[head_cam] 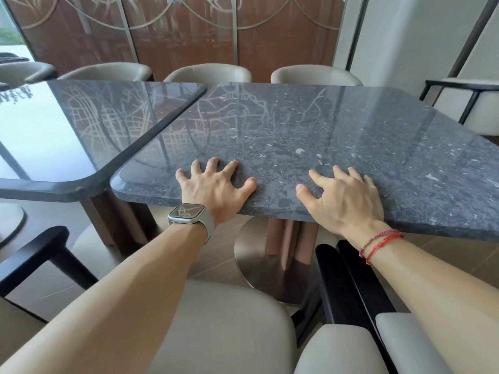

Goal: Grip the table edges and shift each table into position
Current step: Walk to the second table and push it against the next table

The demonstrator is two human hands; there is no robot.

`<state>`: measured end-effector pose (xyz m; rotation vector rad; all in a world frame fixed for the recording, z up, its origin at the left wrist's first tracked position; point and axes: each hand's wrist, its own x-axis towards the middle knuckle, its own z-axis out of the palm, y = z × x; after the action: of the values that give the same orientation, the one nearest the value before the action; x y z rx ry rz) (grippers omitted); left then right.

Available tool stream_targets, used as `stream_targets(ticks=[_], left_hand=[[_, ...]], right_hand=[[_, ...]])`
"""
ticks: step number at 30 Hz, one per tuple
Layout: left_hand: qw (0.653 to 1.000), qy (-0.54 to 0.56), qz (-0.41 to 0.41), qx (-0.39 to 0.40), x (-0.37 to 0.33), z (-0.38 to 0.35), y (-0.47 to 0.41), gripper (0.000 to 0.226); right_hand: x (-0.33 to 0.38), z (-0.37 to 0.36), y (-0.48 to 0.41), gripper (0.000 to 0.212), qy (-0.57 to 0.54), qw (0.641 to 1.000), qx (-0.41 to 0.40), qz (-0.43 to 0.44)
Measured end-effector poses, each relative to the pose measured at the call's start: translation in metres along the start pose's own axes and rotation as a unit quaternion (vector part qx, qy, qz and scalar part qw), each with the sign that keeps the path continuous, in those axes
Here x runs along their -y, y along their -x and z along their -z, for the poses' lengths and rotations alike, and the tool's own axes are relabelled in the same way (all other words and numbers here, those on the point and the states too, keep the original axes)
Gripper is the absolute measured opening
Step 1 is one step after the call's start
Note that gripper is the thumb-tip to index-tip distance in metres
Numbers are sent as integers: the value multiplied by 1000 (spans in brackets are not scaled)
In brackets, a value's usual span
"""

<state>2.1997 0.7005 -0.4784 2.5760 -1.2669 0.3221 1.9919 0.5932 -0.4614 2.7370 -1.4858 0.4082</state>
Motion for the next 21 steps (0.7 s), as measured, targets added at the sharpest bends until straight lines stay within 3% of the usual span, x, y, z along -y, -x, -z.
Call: stream_targets(ticks=[21], left_hand=[[998,-16,17,54,-2,8,0,86]], right_hand=[[-3,-4,-6,77,33,999,34,9]])
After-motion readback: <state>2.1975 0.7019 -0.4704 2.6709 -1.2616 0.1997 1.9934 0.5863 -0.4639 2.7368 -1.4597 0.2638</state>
